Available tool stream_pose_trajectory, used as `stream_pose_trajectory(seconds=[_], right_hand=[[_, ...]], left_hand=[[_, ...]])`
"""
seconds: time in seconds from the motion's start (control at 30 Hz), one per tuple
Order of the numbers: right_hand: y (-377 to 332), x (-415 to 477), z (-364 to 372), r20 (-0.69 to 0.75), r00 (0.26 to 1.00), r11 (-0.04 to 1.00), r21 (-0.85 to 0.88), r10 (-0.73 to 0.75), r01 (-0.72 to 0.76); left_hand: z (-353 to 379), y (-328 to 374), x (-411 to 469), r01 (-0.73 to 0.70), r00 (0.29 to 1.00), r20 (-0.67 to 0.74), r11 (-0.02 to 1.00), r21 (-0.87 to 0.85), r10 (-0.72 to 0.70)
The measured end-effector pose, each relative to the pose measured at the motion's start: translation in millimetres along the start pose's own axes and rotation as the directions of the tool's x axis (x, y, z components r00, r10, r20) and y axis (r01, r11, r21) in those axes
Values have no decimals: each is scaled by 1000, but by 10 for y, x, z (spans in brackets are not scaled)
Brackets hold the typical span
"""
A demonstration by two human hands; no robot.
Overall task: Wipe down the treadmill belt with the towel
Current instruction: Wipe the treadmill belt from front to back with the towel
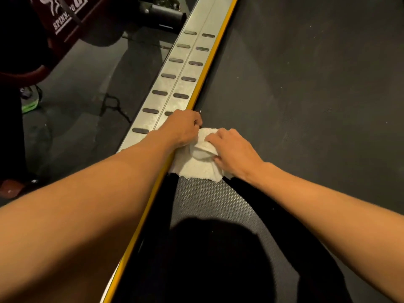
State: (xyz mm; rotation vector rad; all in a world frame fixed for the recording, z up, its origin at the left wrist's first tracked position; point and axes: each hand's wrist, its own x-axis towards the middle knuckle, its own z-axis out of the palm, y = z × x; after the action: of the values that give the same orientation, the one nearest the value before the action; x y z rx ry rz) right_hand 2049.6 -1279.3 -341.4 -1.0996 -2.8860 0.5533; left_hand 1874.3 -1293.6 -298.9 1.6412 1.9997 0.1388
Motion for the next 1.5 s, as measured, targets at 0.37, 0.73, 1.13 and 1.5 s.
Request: stream_pose_trajectory(seconds=[0.37,0.73,1.13,1.5], right_hand=[[-24,99,-503,-251,933,949,248,256,-194],[95,214,-257,-20,936,842,444,350,-306],[-503,-124,-134,122,989,988,-119,-81,95],[-108,83,-202,19,994,969,-229,104,-97]], left_hand=[[-78,113,31,429,901,396,509,-747,-177],[-97,308,-26,458,888,452,221,-861,-81],[48,-111,7,269,957,8,880,-391,-289],[83,-110,-27,205,975,-35,945,-255,-220]])
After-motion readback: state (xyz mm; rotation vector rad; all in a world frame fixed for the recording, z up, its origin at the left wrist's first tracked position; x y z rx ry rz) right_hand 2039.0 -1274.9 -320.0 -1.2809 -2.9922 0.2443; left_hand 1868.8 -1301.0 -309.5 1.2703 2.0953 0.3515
